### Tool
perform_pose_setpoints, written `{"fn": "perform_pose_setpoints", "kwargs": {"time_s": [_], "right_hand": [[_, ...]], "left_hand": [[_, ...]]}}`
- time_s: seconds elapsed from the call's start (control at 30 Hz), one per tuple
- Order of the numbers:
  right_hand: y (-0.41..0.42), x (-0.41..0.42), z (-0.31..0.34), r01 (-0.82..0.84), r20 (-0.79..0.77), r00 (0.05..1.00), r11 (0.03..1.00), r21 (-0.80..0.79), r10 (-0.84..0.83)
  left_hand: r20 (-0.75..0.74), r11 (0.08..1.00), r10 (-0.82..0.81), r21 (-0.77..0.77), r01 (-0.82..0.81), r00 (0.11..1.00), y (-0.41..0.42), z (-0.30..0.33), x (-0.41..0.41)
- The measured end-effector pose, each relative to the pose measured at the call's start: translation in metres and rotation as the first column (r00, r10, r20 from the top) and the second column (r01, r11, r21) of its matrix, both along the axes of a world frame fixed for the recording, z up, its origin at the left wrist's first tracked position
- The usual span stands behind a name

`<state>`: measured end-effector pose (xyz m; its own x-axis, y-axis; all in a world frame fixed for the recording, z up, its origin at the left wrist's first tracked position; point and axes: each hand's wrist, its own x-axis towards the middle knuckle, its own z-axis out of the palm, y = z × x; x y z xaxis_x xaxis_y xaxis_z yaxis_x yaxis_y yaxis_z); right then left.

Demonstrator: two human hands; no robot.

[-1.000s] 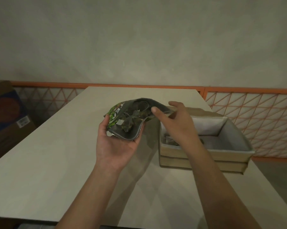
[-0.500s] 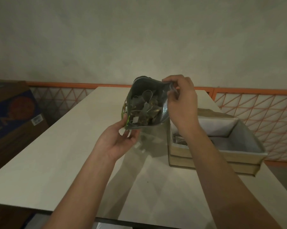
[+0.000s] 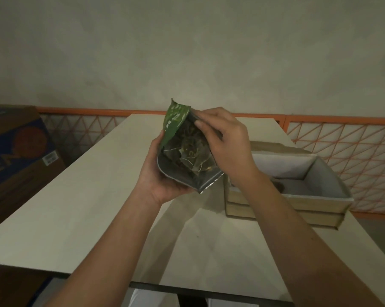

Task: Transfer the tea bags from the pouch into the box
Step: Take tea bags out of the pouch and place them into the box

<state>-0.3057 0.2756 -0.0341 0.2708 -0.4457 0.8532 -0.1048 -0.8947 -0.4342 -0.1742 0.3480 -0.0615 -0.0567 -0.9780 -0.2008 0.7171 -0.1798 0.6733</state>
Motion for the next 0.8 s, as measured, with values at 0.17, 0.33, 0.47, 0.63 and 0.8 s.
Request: {"fn": "perform_pose_setpoints", "kwargs": {"time_s": [0.17, 0.33, 0.47, 0.63, 0.8], "right_hand": [[0.017, -0.007, -0.007, -0.067, 0.083, 0.994, 0.993, -0.098, 0.076], [0.012, -0.003, -0.019, -0.072, 0.049, 0.997, 0.992, 0.108, 0.067], [0.008, -0.007, -0.020, -0.083, 0.026, 0.996, 0.986, 0.147, 0.080], [0.013, -0.014, -0.025, -0.143, 0.027, 0.990, 0.956, 0.256, 0.141], [0.026, -0.033, -0.042, 0.161, -0.137, 0.980, 0.978, 0.135, -0.143]], "left_hand": [[-0.103, 0.982, 0.041, -0.180, -0.059, 0.994, 0.000, -0.009, -0.006], [-0.130, 0.993, 0.044, -0.099, -0.057, 0.991, -0.016, -0.021, -0.003], [-0.152, 0.996, 0.010, -0.084, -0.023, 0.988, -0.020, -0.031, -0.004], [-0.167, 0.994, 0.026, -0.100, -0.043, 0.986, -0.024, -0.037, -0.001], [-0.143, 0.983, 0.107, -0.135, -0.126, 0.984, -0.023, -0.036, -0.001]]}}
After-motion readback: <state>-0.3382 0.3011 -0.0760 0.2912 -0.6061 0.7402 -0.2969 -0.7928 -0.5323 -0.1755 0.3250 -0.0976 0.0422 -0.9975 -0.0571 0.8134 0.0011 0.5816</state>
